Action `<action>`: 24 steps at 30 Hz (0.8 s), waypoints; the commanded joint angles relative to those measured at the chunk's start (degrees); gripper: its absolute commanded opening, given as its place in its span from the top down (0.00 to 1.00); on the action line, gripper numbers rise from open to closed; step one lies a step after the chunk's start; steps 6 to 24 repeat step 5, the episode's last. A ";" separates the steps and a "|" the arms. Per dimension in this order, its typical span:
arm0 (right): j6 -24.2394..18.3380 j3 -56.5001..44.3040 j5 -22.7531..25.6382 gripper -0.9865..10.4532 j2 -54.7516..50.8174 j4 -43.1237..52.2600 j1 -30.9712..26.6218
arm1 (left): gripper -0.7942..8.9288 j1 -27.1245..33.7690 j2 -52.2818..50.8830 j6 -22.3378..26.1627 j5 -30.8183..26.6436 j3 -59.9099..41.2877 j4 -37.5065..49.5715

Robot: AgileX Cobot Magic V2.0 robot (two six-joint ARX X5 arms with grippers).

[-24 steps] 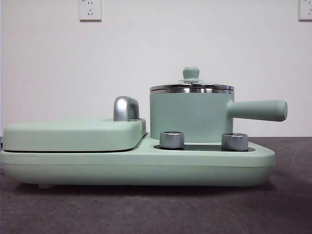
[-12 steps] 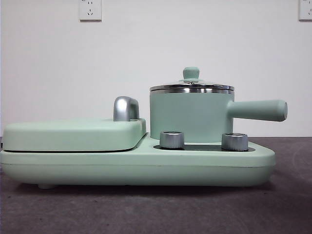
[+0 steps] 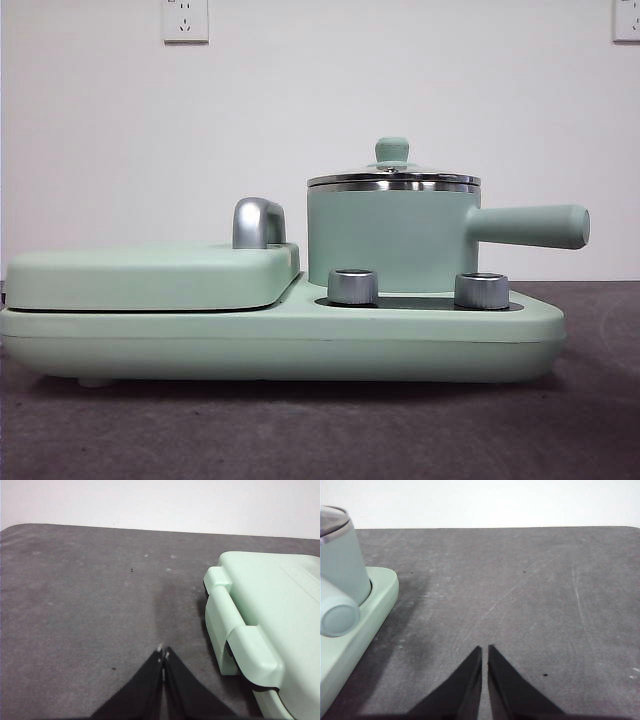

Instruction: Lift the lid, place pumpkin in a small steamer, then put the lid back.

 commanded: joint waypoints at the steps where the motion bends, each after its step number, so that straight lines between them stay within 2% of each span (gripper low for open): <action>1: -0.42 -0.26 0.15 0.90 -0.09 0.74 -0.02 | 0.91 0.11 -0.11 0.94 -0.07 -1.05 -0.33; 24: -0.42 -0.26 0.13 0.90 -0.09 0.74 -0.02 | 0.91 0.11 -0.11 0.94 -0.07 -1.05 -0.33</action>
